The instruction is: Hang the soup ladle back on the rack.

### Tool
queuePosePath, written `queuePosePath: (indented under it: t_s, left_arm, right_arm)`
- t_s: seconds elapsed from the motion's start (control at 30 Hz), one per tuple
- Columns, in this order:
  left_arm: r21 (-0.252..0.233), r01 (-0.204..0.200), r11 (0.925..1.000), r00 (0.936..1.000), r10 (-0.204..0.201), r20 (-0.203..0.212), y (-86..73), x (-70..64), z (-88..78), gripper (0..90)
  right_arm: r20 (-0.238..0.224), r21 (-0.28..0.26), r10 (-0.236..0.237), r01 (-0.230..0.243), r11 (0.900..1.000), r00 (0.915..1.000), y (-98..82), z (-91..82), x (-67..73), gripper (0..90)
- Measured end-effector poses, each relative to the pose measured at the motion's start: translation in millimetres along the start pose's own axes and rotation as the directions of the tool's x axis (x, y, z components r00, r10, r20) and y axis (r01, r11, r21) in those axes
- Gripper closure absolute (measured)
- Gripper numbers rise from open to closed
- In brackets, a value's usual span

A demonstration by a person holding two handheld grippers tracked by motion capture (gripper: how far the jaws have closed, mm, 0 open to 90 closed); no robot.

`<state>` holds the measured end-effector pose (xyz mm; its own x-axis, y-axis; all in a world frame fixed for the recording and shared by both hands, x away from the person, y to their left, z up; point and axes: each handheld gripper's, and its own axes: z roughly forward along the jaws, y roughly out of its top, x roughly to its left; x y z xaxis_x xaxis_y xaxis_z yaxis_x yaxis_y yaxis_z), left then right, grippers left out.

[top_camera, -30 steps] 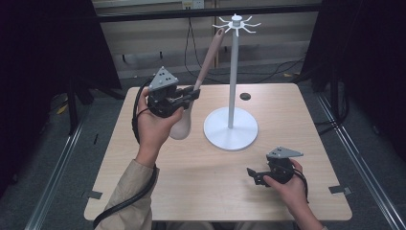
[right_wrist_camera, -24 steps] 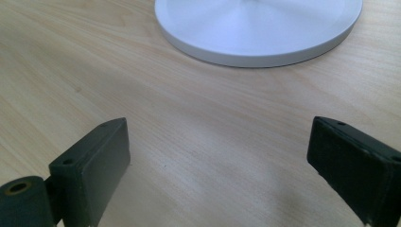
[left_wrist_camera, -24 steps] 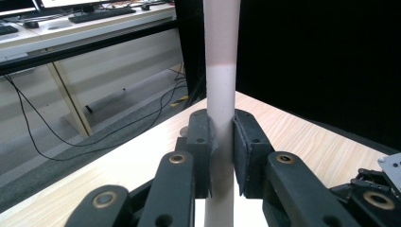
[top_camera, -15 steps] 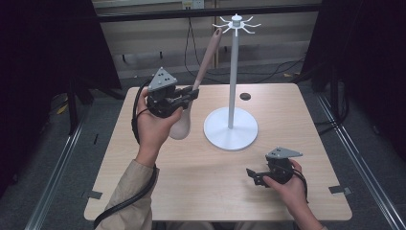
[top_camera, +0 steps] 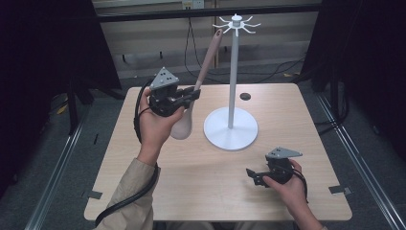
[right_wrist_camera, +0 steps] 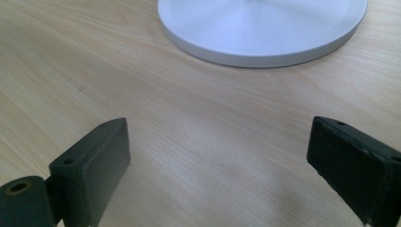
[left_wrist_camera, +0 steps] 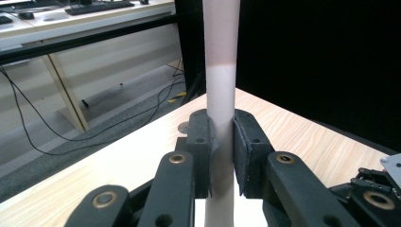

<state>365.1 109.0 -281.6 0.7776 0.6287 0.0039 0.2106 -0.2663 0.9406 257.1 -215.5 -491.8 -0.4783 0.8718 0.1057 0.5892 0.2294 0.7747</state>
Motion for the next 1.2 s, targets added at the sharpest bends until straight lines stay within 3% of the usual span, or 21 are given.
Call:
queuePosePath:
  t_s: [1.2]
  left_arm:
    - [0.006,0.013,0.9999,0.9998,-0.013,0.013,-3.1,-5.9,38.2,78.5]
  right_arm:
    - [-0.004,0.003,-0.003,0.003,1.000,1.0000,-0.5,0.1,-0.3,6.8]
